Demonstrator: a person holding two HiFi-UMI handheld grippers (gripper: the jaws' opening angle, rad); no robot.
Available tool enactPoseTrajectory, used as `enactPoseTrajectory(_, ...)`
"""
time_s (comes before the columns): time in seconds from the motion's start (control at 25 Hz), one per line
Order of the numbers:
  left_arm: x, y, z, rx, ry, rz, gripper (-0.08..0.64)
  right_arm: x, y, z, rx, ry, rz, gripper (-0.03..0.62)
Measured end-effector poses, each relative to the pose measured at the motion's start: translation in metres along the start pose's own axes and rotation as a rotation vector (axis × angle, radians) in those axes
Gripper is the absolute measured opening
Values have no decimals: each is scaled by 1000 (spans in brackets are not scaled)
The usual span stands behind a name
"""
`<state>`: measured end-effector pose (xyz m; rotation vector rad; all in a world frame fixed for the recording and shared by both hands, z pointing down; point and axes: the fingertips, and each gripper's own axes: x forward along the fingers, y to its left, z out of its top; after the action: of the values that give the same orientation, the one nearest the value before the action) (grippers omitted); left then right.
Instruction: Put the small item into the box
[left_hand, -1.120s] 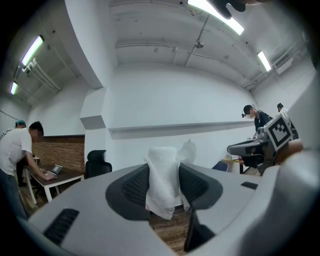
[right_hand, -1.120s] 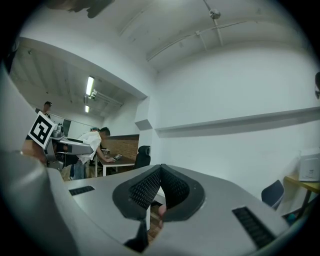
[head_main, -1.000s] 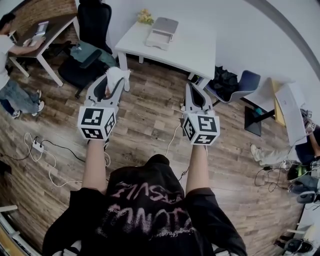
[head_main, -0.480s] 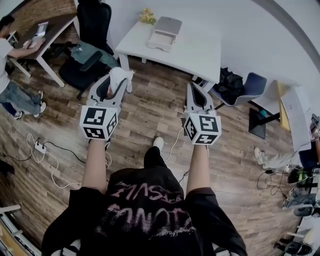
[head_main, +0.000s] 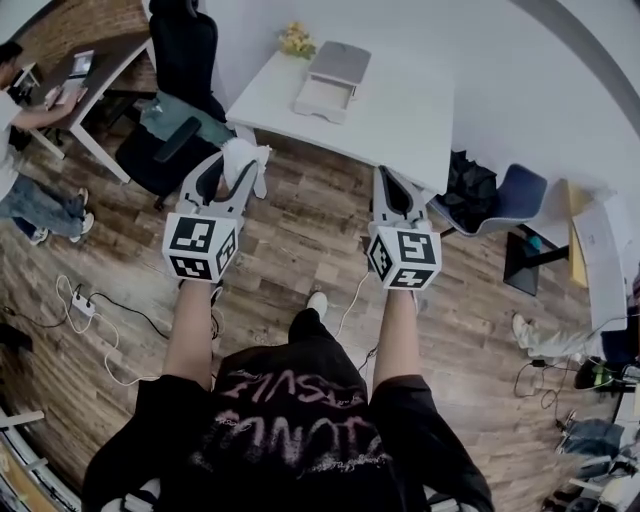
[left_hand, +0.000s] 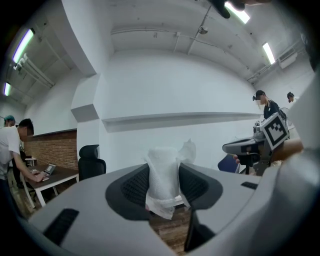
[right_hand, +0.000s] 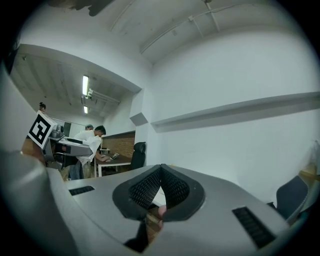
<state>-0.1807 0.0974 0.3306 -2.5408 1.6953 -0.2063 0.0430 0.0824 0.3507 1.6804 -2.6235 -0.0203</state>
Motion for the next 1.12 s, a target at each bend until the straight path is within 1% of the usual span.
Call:
enactPoseTrajectory(0.36,82,13,4,-10,28,27,178,67,-58,1,7,14,16,11)
enactPoseTrajectory(0.6,127,18,11,-17,27,59,178,105,-91,2,19,7,40,11)
enactPoseTrajectory(0.84,153,20,7,-23,43,79,178,131,-111,-4,22,22,59,11)
enactPoseTrajectory(1.12,171,30,7,-22,49,84,178,148,-126,-10,42,26,44,11)
